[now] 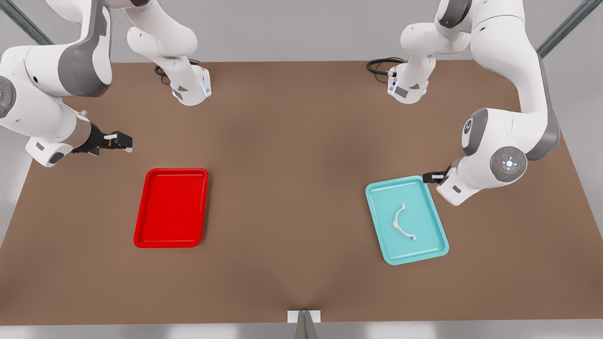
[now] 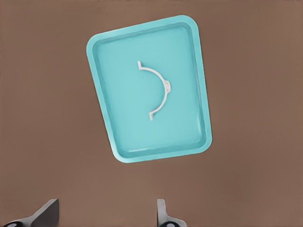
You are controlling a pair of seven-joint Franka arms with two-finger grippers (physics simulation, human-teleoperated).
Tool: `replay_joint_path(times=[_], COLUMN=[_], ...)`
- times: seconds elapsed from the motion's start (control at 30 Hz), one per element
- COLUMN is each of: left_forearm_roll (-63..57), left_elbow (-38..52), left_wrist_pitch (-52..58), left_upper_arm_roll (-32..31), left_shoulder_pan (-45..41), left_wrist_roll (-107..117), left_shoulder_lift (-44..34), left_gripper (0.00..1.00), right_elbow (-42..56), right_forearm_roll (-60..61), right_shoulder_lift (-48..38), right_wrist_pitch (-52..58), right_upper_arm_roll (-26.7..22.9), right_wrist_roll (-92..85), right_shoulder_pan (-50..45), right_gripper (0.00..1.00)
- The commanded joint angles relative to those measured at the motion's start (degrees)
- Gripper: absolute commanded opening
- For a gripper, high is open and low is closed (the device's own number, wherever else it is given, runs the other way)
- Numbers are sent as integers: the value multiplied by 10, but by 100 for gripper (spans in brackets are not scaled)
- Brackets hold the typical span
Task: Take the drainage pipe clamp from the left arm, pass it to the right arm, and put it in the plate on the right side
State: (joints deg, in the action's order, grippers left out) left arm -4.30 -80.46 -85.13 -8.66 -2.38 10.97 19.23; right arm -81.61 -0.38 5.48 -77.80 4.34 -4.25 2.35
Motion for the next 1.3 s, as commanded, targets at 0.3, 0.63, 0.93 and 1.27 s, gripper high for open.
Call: replay_joint_path(times=[0.3, 0.63, 0.93, 1.27], left_forearm_roll=[20, 35, 33, 31], left_elbow=[86, -18, -29, -29], left_wrist_pitch=[-251, -435, -425, -427], left_upper_arm_roll=[58, 66, 73, 73], left_shoulder_pan=[-55, -51, -52, -51], left_wrist_roll=[436, 654, 706, 702], left_shoulder_lift=[232, 238, 260, 284], left_gripper=[100, 100, 100, 100], right_elbow=[-17, -30, -36, -43], right_forearm_roll=[-1, 0, 0, 0], right_shoulder_lift=[3, 1, 1, 1], right_wrist_pitch=[-20, -19, -16, -14], right_upper_arm_roll=[0, 0, 0, 1], right_wrist_roll=[-17, -21, -21, -21], right_shoulder_pan=[0, 0, 0, -1], right_gripper=[100, 100, 100, 100])
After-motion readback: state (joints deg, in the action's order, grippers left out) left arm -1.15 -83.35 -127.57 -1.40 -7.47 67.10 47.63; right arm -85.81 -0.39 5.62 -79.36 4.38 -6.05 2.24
